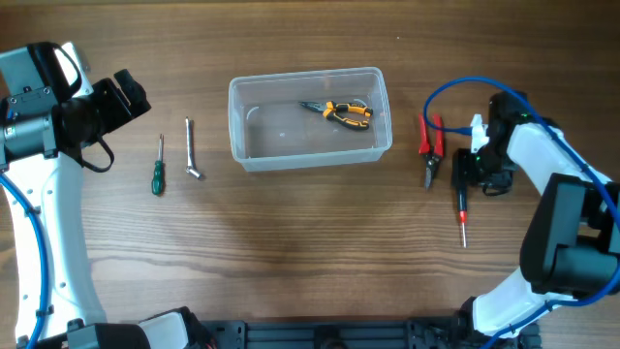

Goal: Pack container
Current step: 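Move the right gripper to the red-handled screwdriver and grasp it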

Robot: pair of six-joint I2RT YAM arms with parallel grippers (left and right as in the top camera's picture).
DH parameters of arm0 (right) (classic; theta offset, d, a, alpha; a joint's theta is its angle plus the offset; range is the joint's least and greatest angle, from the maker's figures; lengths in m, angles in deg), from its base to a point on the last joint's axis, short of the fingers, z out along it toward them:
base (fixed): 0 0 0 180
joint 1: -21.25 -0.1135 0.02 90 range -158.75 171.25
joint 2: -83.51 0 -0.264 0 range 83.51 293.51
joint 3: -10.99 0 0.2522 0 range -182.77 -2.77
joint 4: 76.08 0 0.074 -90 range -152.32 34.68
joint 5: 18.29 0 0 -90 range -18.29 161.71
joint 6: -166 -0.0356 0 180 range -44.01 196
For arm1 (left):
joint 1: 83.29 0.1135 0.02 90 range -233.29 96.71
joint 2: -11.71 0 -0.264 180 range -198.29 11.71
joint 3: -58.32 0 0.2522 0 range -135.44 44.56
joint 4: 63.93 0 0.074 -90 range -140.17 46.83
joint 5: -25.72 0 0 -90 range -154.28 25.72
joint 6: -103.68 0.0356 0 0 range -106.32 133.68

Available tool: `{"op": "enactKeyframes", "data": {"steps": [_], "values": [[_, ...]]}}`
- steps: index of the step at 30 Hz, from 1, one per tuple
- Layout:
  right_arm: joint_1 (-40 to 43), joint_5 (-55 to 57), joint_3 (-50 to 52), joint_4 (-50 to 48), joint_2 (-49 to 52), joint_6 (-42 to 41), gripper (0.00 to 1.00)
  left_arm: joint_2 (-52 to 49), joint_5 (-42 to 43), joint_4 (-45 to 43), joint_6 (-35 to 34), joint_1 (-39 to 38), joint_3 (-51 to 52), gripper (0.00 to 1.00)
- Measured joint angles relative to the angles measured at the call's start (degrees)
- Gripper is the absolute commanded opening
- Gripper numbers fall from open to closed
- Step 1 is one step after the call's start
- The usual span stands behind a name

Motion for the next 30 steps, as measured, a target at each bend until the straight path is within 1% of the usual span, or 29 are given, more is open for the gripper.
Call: {"op": "enactKeyframes", "data": {"steps": [3,5,6,10,11,15,16,18,19,22,24,25,27,30], "values": [[-2.69,1.79,1.18,-0.96,-0.52,-1.68,0.55,0.0,0.0,0.0,0.0,0.0,0.0,1.0],[-3.56,1.9,2.32,-2.23,-1.29,-3.87,0.45,0.0,0.0,0.0,0.0,0.0,0.0,1.0],[-3.63,1.7,2.8,-2.67,-1.6,-4.83,0.44,0.0,0.02,0.0,0.0,0.0,0.0,1.0],[-4.0,1.4,3.67,-3.13,-2.21,-8.41,0.45,0.0,0.02,0.0,0.0,0.0,0.0,1.0],[-4.0,1.42,3.8,-3.08,-2.27,-9.09,0.49,0.0,0.0,0.0,0.0,0.0,0.0,1.0],[-3.93,1.73,5.07,-3.98,-3.04,-10.1,0.49,0.0,0.0,0.0,0.0,0.0,0.0,1.0],[-3.93,1.88,6.16,-5.55,-3.72,-10.03,0.49,0.0,0.0,-0.02,0.0,0.0,0.0,1.0],[-3.96,1.86,8.09,-8.26,-4.87,-7.61,0.41,0.0,0.0,-0.02,0.0,0.0,0.0,1.0],[-4.02,1.81,8.68,-9.44,-5.18,-6.16,0.41,0.0,0.02,-0.02,0.0,0.0,0.0,1.0],[-4.26,1.51,10.1,-11.82,-5.99,-3.45,0.42,0.0,0.0,0.0,0.0,0.0,0.0,1.0],[-4.24,1.38,10.99,-12.92,-6.49,-2.97,0.53,0.0,0.02,0.0,0.0,0.0,0.0,1.0],[-4.04,1.33,11.28,-13.35,-6.69,-2.71,0.55,0.0,0.0,0.0,0.0,0.0,0.0,1.0],[-3.69,1.31,11.47,-13.55,-6.82,-3.72,0.57,0.0,0.0,0.0,0.0,0.0,0.0,1.0],[-3.61,0.83,11.5,-13.81,-6.84,-5.99,0.57,0.0,0.0,0.0,0.0,0.0,0.0,1.0]]}}
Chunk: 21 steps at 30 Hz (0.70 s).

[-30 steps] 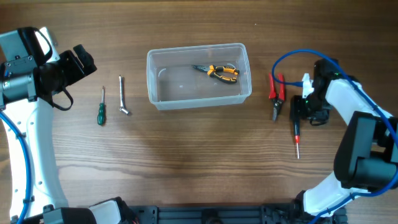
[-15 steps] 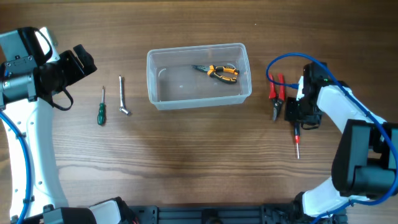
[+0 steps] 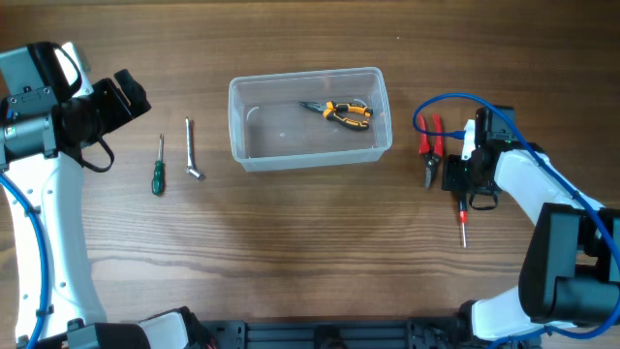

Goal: Pack container
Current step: 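Move the right gripper to the red-handled screwdriver and grasp it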

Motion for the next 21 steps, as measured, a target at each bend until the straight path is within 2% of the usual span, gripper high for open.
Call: {"op": "enactKeyframes", "data": {"steps": [11,14,19,21], "values": [[2.86,-5.38,-0.09,1.88,-0.24,6.34,0.57,0.0,0.0,0.0,0.0,0.0,0.0,1.0],[2.91,-5.46,-0.09,1.75,-0.24,6.97,0.6,0.0,0.0,0.0,0.0,0.0,0.0,1.0],[2.34,-4.76,-0.07,1.55,-0.28,7.17,0.7,0.0,0.0,0.0,0.0,0.0,0.0,1.0],[1.99,-4.66,-0.11,2.03,-0.28,7.37,0.69,0.0,0.0,-0.02,0.0,0.0,0.0,1.0]]}}
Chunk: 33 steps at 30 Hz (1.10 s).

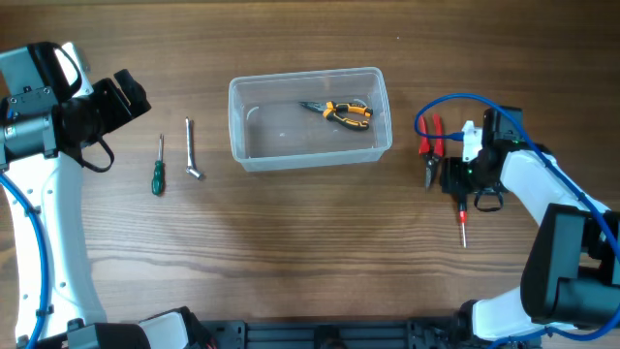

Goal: Pack container
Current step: 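Move the right gripper to the red-handled screwdriver and grasp it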

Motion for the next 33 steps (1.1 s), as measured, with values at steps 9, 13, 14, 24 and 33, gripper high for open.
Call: {"op": "enactKeyframes", "data": {"steps": [9,13,14,24,33], "values": [[0.04,-1.75,-2.45,7.67,0.15,-7.82,0.64,0.0,0.02,0.02,0.0,0.0,0.0,1.0],[0.04,-2.1,-1.07,11.45,-1.31,-9.51,0.66,0.0,0.0,0.02,0.0,0.0,0.0,1.0],[0.04,-1.9,-1.03,11.41,-1.33,-9.51,0.66,0.0,0.0,0.02,0.0,0.0,0.0,1.0],[0.0,5.05,-0.33,3.96,-1.31,3.15,0.36,0.0,0.02,0.02,0.0,0.0,0.0,1.0],[0.0,4.22,-0.35,2.49,-1.29,-2.8,0.04,0.0,0.0,0.07,0.0,0.0,0.0,1.0]]}}
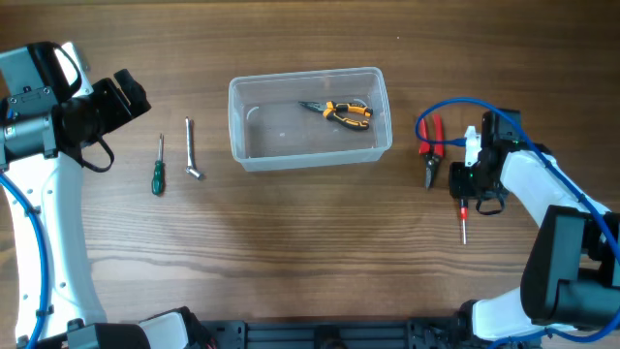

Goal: Pack container
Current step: 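Move the right gripper to the red-handled screwdriver and grasp it, then carry the screwdriver with the right gripper and drop it into the container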

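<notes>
A clear plastic container stands at the table's middle back, with orange-and-black pliers lying inside it. To its right, red-handled pliers lie on the table. Just right of them, my right gripper points down over the handle end of a red screwdriver, whose shaft sticks out toward the front. The gripper's body hides its fingers. A green screwdriver and a bent metal key lie left of the container. My left gripper hangs open at the far left, holding nothing.
A blue cable loops from the right arm over the red pliers. The left arm's white links run down the left edge of the wooden table.
My right gripper has shifted slightly to the right and toward the front, and now sits over the red screwdriver's handle. The left arm and all the tools stay where they were.
My right gripper first stood to the right of the red screwdriver's handle. Then it was further left, between the red pliers and the screwdriver, and stayed there. Now it is back over the handle. The left arm has not moved, and the orange pliers have stayed in the container.
</notes>
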Robot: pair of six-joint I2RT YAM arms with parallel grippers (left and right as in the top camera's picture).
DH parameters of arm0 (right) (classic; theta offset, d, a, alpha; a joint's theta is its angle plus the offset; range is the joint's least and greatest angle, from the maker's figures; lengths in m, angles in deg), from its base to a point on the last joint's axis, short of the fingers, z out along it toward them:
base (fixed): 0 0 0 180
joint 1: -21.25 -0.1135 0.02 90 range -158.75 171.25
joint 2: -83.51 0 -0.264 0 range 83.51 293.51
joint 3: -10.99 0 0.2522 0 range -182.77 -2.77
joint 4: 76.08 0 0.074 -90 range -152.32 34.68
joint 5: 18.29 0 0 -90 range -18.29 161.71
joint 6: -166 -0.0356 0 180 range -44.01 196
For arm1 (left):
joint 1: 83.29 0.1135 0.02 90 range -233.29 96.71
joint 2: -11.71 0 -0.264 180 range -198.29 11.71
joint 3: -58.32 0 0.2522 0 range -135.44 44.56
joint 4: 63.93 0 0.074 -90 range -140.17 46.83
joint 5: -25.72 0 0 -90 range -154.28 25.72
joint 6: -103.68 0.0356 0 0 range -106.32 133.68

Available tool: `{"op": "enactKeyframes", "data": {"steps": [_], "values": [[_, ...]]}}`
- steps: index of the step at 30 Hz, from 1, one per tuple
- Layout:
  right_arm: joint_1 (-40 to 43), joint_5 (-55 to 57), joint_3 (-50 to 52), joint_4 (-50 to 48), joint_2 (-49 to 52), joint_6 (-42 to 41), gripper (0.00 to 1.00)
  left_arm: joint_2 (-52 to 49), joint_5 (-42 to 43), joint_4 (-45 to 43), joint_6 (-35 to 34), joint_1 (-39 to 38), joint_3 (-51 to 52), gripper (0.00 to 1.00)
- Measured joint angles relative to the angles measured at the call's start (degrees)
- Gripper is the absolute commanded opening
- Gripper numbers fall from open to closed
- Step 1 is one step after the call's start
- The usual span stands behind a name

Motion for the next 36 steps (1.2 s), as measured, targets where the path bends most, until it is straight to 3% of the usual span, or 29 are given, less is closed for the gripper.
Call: {"op": "enactKeyframes", "data": {"steps": [5,11,13,17,23,31,32,33,34,36], "values": [[0.04,-0.98,-3.1,3.74,-0.17,-5.92,0.04,-0.02,0.02,-0.04,0.0,0.0,0.0,1.0],[-3.91,-12.55,-25.99,4.87,-12.7,-7.04,0.04,0.0,0.0,-0.04,0.0,0.0,0.0,1.0],[-7.26,-15.47,-28.24,3.28,-14.03,-4.7,0.04,0.0,0.0,-0.04,0.0,0.0,0.0,1.0],[-20.59,-21.53,-29.14,-8.2,-12.87,12.39,0.04,0.0,0.02,-0.02,0.0,0.0,0.0,1.0],[-32.5,-23.87,-29.2,-13.9,-1.97,40.33,0.04,0.0,0.0,-0.04,0.0,0.0,0.0,1.0],[-33.88,-22.21,-29.2,-15.3,14.93,50.88,0.04,0.0,0.02,-0.04,0.02,0.0,0.0,1.0],[-33.88,-21.9,-29.2,-14.86,15.98,51.28,0.09,0.0,0.02,-0.04,0.0,0.0,0.0,1.0],[-34.07,-21.7,-29.2,-14.19,16.44,51.28,0.45,0.0,0.0,-0.04,0.02,0.0,0.0,1.0],[-34.25,-21.68,-29.2,-13.68,16.44,51.25,0.54,0.0,0.0,-0.04,0.0,0.0,0.0,1.0],[-34.88,-20.7,-29.2,-13.44,16.44,49.88,0.61,0.0,0.02,-0.04,0.0,0.0,0.0,1.0]]}}
